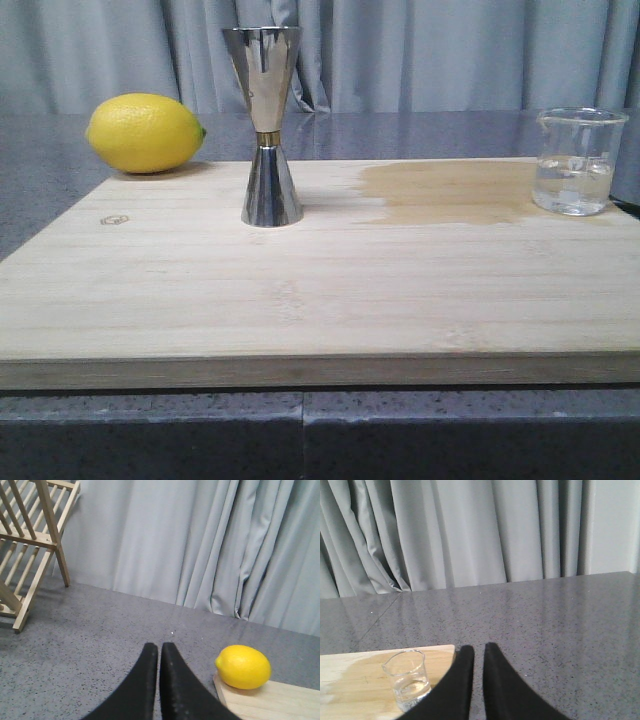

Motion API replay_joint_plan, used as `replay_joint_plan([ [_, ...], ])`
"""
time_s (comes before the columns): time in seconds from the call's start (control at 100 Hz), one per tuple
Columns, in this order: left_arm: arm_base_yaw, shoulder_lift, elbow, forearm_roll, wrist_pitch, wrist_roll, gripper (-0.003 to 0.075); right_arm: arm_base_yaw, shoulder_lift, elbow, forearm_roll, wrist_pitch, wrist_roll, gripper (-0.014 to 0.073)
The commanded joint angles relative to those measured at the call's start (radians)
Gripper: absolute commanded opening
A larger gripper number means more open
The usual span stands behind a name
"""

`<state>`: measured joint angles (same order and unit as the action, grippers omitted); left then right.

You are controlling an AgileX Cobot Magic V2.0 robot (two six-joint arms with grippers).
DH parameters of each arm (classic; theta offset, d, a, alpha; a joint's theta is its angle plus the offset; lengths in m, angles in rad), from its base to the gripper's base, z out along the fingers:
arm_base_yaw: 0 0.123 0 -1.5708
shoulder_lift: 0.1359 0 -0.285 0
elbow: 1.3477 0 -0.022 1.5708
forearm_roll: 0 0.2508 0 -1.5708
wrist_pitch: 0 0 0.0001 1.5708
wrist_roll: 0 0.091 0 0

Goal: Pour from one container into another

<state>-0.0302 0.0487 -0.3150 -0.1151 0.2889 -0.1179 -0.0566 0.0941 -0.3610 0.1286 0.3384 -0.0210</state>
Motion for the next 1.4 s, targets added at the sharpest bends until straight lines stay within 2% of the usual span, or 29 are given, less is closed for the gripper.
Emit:
replay_joint_plan([
  [0.0,-0.03,0.081,-0.099,-0.082,-0.005,0.085,-0.0018,0.003,0.075,-0.097,0.003,-0.015,-0.003,0.0025],
  [0.19,-0.116,0.221,-0.202,-0.359,0.038,0.44,-0.0018,0.05,0.215,-0.221,-0.014,0.042,-0.005,0.0025],
  [0.3,-0.173,0.296,-0.22,-0.447,0.014,0.593,-0.0018,0.06,0.296,-0.268,-0.014,0.117,-0.005,0.0025],
  [0.51,-0.261,0.399,-0.222,-0.538,-0.114,0.607,-0.0018,0.062,0.389,-0.273,0.005,0.104,-0.005,0.0025],
  [0.72,-0.294,0.555,-0.222,-0.508,-0.187,0.77,-0.0018,0.062,0.432,-0.273,0.032,0.026,-0.005,0.0025],
  [0.96,-0.342,0.769,-0.222,-0.508,-0.348,0.811,-0.0018,0.062,0.48,-0.266,0.03,-0.03,-0.005,0.0025],
  [1.14,-0.511,0.892,-0.222,-0.505,-0.525,0.809,-0.0018,0.062,0.543,-0.266,0.028,-0.03,-0.005,0.0025],
  [1.25,-0.649,0.917,-0.222,-0.465,-0.631,0.809,-0.0018,0.062,0.577,-0.266,0.015,-0.03,-0.005,0.0025],
  [1.39,-0.773,0.932,-0.222,-0.421,-0.739,0.805,-0.0018,0.062,0.614,-0.266,0.006,-0.042,-0.005,0.0025],
])
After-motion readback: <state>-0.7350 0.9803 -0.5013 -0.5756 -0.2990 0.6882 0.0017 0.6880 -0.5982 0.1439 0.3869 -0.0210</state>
